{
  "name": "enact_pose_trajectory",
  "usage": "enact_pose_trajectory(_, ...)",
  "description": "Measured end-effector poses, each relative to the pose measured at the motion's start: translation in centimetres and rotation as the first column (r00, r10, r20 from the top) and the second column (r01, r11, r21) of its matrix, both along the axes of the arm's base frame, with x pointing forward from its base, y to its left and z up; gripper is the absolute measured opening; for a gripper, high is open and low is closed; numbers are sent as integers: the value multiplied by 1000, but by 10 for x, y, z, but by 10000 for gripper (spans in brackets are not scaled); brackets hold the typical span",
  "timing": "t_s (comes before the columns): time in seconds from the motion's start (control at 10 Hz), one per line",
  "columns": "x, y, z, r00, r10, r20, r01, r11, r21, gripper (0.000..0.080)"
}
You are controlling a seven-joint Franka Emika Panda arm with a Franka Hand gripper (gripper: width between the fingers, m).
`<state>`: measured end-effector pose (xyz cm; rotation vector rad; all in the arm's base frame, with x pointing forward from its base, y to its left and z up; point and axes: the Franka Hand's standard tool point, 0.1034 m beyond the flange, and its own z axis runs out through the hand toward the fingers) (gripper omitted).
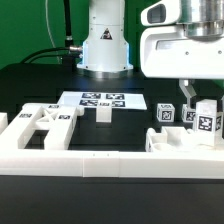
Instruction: Assemble chair
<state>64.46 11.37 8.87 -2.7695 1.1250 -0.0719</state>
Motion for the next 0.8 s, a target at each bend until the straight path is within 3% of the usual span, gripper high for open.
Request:
enact_pose_trajectory(0.2, 0, 0, -1, 991, -132, -16, 133, 991, 18, 284)
enact_pose_trajectory(0.3, 1, -2, -1, 943, -332, -40, 333, 941, 58, 284)
enact_pose_trajectory(0.4, 1, -2, -1, 895, -442, -61, 446, 892, 70, 284)
enact_pose_trajectory(0.8, 1, -4, -2, 759, -640, -118, 650, 755, 87, 284)
